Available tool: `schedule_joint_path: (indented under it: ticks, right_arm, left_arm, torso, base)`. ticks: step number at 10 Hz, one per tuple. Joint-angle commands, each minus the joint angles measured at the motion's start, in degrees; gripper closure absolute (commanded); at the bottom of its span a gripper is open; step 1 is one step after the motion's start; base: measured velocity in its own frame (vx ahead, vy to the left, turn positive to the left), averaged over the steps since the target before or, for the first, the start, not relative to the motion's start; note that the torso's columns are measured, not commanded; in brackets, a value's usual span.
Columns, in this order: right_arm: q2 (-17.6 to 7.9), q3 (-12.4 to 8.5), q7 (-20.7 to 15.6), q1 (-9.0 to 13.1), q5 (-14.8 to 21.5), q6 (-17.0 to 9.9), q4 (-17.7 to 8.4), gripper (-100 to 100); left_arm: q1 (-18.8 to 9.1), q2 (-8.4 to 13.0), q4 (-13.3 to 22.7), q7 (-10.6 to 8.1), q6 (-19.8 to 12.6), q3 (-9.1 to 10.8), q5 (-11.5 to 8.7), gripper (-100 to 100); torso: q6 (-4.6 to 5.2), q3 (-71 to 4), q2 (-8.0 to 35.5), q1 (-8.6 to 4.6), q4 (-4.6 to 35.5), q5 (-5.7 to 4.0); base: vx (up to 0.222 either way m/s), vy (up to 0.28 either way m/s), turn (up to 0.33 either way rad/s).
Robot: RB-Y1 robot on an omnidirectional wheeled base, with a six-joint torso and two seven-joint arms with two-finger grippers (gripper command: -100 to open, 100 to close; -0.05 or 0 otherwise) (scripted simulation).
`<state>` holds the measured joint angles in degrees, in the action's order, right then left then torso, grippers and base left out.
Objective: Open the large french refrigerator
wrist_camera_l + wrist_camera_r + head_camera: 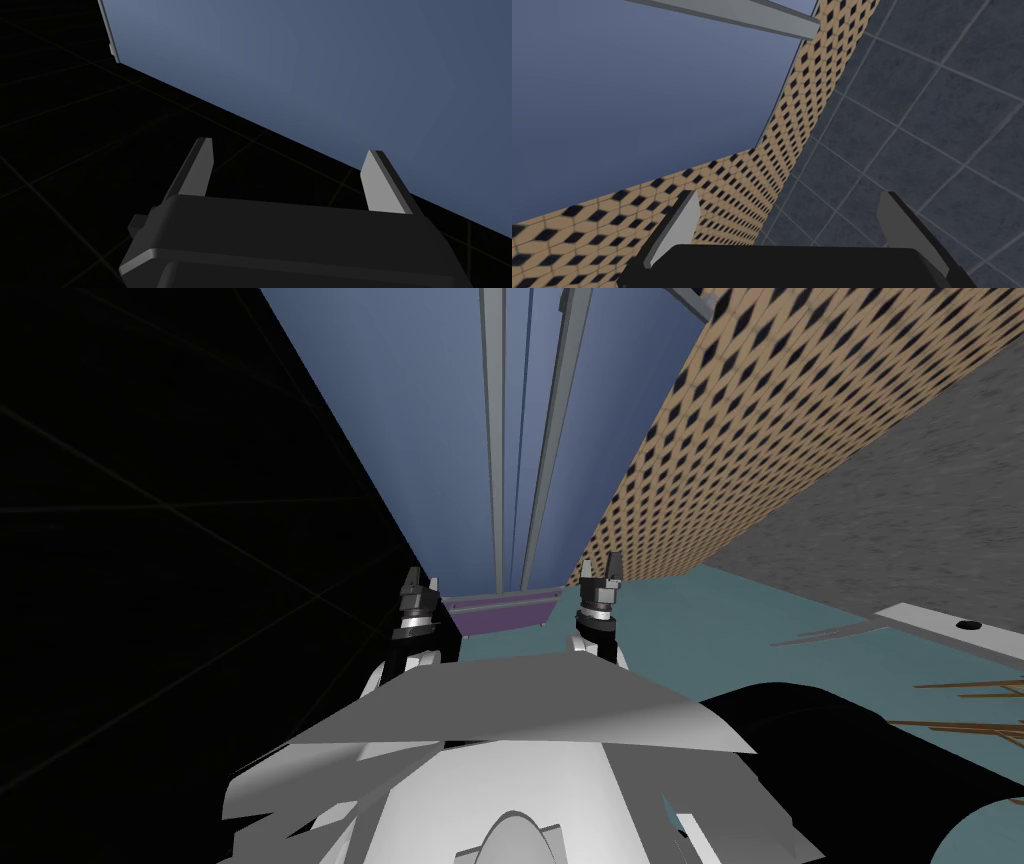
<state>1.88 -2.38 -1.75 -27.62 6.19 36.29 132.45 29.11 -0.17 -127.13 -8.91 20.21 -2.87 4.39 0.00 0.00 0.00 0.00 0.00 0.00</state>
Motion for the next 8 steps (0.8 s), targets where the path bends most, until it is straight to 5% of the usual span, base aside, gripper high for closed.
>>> schedule_joint_path:
  ticks: [1,8]
  right_arm:
    - [0.0,0.0,0.0,0.0,0.0,0.0,0.0,0]
    - [0.0,0.0,0.0,0.0,0.0,0.0,0.02,0]
  left_arm:
    - [0.0,0.0,0.0,0.0,0.0,0.0,0.0,0]
    - [0.0,0.0,-0.02,0.0,0.01,0.0,0.0,0]
  torso:
    - [0.0,-4.67,2.32,0.0,2.35,0.0]
    - [0.0,-62.27,31.16,0.0,31.14,0.0]
  base:
    - [0.0,0.0,0.0]
    - [0.0,0.0,0.0]
